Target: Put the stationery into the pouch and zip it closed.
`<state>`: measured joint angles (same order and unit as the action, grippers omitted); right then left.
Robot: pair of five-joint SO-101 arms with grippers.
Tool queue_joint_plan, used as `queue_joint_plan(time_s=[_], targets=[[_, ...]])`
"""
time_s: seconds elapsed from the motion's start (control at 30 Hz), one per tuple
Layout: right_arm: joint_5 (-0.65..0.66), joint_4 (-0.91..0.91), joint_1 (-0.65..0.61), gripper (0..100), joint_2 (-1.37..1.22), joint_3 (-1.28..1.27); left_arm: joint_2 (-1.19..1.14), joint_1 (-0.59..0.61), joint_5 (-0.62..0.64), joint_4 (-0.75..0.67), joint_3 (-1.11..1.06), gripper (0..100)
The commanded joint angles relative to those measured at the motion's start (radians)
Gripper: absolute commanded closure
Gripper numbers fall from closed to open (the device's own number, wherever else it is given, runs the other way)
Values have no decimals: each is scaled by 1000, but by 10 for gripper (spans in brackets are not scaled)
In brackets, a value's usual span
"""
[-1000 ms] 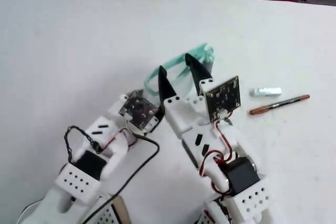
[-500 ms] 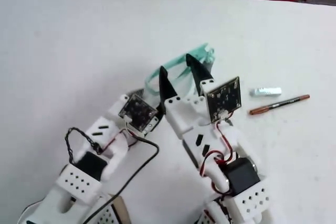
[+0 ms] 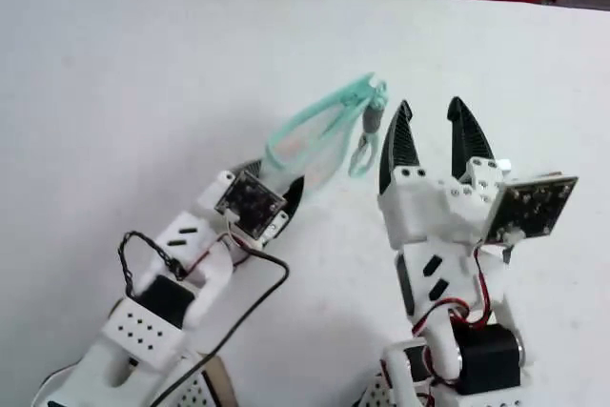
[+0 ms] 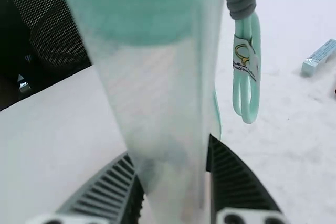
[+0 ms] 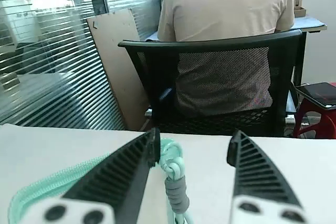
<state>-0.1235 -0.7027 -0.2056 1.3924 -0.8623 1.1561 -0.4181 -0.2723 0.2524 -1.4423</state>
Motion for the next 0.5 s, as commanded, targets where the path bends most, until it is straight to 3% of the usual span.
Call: queue_joint_plan(time_s=[0.0,0.3,0.47], targets=[[-17,42,70,791,-44,38,-1,-1,-11,-34,-5,843],[-28,127,280,792,-615,245,-1,1,-12,-32,-11,843],[-126,-45,418,791,-1059,585,-1,1,-12,-29,-11,843]])
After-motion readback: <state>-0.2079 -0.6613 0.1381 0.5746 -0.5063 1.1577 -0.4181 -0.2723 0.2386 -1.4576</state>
